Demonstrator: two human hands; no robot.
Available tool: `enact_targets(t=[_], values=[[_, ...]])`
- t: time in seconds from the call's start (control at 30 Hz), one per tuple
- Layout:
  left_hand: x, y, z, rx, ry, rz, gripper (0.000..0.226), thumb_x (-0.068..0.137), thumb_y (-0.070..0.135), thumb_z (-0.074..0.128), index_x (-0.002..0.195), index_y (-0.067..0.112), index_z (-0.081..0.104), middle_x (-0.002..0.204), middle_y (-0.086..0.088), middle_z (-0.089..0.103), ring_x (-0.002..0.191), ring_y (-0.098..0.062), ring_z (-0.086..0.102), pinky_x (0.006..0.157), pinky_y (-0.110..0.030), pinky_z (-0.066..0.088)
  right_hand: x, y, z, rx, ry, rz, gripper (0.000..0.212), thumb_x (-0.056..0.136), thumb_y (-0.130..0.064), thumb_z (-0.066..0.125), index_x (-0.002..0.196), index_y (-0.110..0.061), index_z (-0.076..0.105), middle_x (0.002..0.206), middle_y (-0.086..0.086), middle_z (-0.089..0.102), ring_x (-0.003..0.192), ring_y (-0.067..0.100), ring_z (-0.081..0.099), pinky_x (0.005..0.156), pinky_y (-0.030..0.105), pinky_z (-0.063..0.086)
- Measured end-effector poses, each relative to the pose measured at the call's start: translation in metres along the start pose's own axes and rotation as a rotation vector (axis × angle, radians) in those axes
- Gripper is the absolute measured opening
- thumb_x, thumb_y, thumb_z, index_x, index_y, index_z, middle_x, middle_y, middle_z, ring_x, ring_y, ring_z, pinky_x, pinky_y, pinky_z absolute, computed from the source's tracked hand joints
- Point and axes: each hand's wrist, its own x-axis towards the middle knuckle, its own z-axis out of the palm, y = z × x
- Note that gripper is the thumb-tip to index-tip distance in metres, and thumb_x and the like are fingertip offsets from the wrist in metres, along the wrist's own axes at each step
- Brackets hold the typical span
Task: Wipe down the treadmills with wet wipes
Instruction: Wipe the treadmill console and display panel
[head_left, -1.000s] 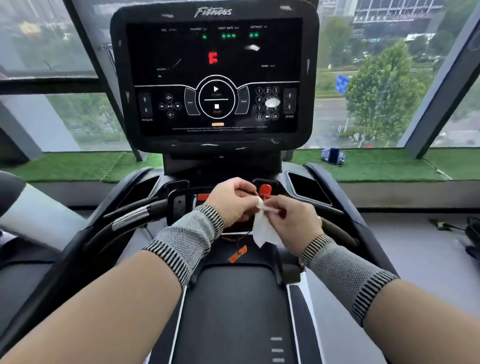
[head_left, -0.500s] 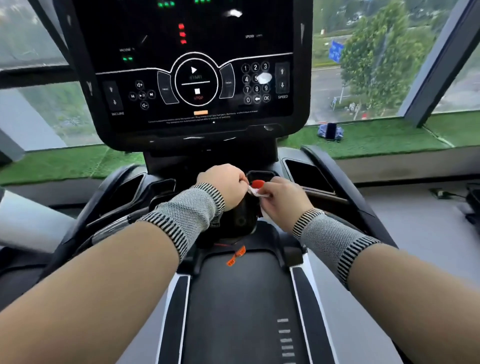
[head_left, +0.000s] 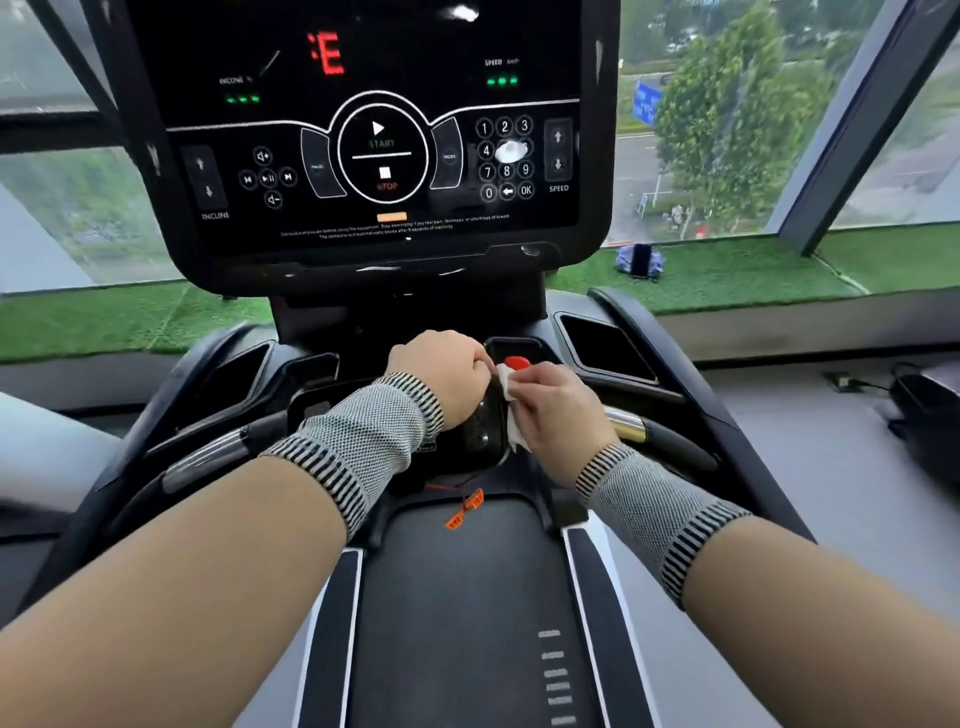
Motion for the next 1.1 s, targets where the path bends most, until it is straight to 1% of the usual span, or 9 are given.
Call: enact_targets(t=[0.2, 0.3, 0.4, 0.53, 0.7, 0.8, 0.93, 1.03, 1.1], values=[[-0.002, -0.002, 0.003, -0.020, -0.011, 0.007, 0.034, 0.097, 0.025, 0.036, 0.108, 0.031, 0.067, 0.070, 0.014, 0.052, 0.077, -0.013, 0.051, 0.090, -0.044, 0.049, -0.059, 0.022, 0.004, -0.064, -0.125, -0.067, 0.008, 0.069, -0.003, 0.073, 0.063, -0.007, 0.070, 0.070, 0.005, 0.061, 0.058, 0.024, 0.061, 0.053, 0.028, 0.055], [-0.001, -0.002, 0.001, -0.037, -0.009, 0.011, 0.033, 0.097, 0.024, 0.037, 0.107, 0.029, 0.068, 0.063, 0.017, 0.044, 0.072, -0.012, 0.048, 0.090, -0.043, 0.049, -0.041, 0.018, -0.011, 0.037, 0.102, 0.059, 0.016, 0.082, -0.014, 0.061, 0.074, -0.006, 0.073, 0.078, 0.005, 0.064, 0.063, 0.014, 0.060, 0.062, 0.023, 0.053], [0.001, 0.000, 0.001, -0.024, -0.008, 0.001, 0.032, 0.097, 0.026, 0.038, 0.104, 0.030, 0.069, 0.072, 0.015, 0.055, 0.079, -0.014, 0.053, 0.092, -0.043, 0.048, 0.006, 0.003, -0.016, 0.058, 0.230, 0.043, 0.010, 0.080, -0.008, 0.065, 0.077, -0.003, 0.074, 0.081, 0.008, 0.066, 0.067, 0.015, 0.060, 0.065, 0.022, 0.052], [0.001, 0.002, 0.001, 0.020, -0.004, -0.005, 0.033, 0.097, 0.027, 0.037, 0.105, 0.032, 0.068, 0.076, 0.014, 0.053, 0.082, -0.013, 0.053, 0.090, -0.040, 0.048, 0.007, 0.002, 0.002, -0.030, 0.068, -0.008, 0.009, 0.079, -0.004, 0.063, 0.073, -0.002, 0.069, 0.077, 0.010, 0.063, 0.067, 0.031, 0.059, 0.065, 0.035, 0.055], [0.000, -0.004, 0.000, -0.002, -0.003, 0.007, 0.033, 0.099, 0.030, 0.036, 0.110, 0.035, 0.066, 0.103, 0.012, 0.065, 0.100, -0.014, 0.058, 0.096, -0.043, 0.045, -0.008, 0.001, -0.017, 0.039, -0.034, -0.062, 0.028, 0.081, -0.022, 0.045, 0.072, -0.007, 0.068, 0.073, 0.006, 0.060, 0.062, 0.027, 0.059, 0.059, 0.030, 0.051], [0.001, -0.015, -0.001, -0.049, 0.064, 0.002, 0.030, 0.097, 0.030, 0.039, 0.110, 0.036, 0.066, 0.118, 0.011, 0.062, 0.111, -0.016, 0.055, 0.097, -0.044, 0.044, 0.007, -0.008, -0.024, 0.123, 0.050, 0.063, 0.015, 0.084, -0.011, 0.058, 0.084, -0.010, 0.073, 0.082, 0.003, 0.066, 0.072, 0.022, 0.063, 0.068, 0.032, 0.052], [-0.002, -0.030, -0.003, -0.036, 0.069, -0.029, 0.027, 0.096, 0.028, 0.043, 0.106, 0.033, 0.068, 0.107, 0.009, 0.062, 0.104, -0.017, 0.058, 0.093, -0.041, 0.048, 0.033, -0.026, -0.017, 0.056, -0.103, 0.143, 0.024, 0.093, -0.016, 0.052, 0.108, -0.016, 0.071, 0.105, 0.003, 0.070, 0.098, 0.021, 0.062, 0.089, 0.029, 0.045], [-0.005, -0.034, -0.004, -0.029, 0.081, -0.024, 0.026, 0.095, 0.028, 0.044, 0.102, 0.030, 0.069, 0.088, 0.008, 0.058, 0.096, -0.020, 0.060, 0.085, -0.036, 0.049, 0.039, -0.031, -0.010, 0.015, -0.155, 0.088, 0.029, 0.096, -0.016, 0.047, 0.116, -0.016, 0.068, 0.107, 0.003, 0.066, 0.102, 0.022, 0.057, 0.085, 0.024, 0.037], [-0.007, -0.034, -0.003, -0.037, 0.085, -0.022, 0.028, 0.095, 0.027, 0.044, 0.105, 0.032, 0.069, 0.100, 0.008, 0.062, 0.101, -0.019, 0.059, 0.090, -0.038, 0.049, 0.029, -0.027, -0.006, 0.021, -0.088, 0.127, 0.026, 0.095, -0.016, 0.049, 0.113, -0.014, 0.069, 0.101, 0.005, 0.064, 0.096, 0.023, 0.058, 0.077, 0.022, 0.034]])
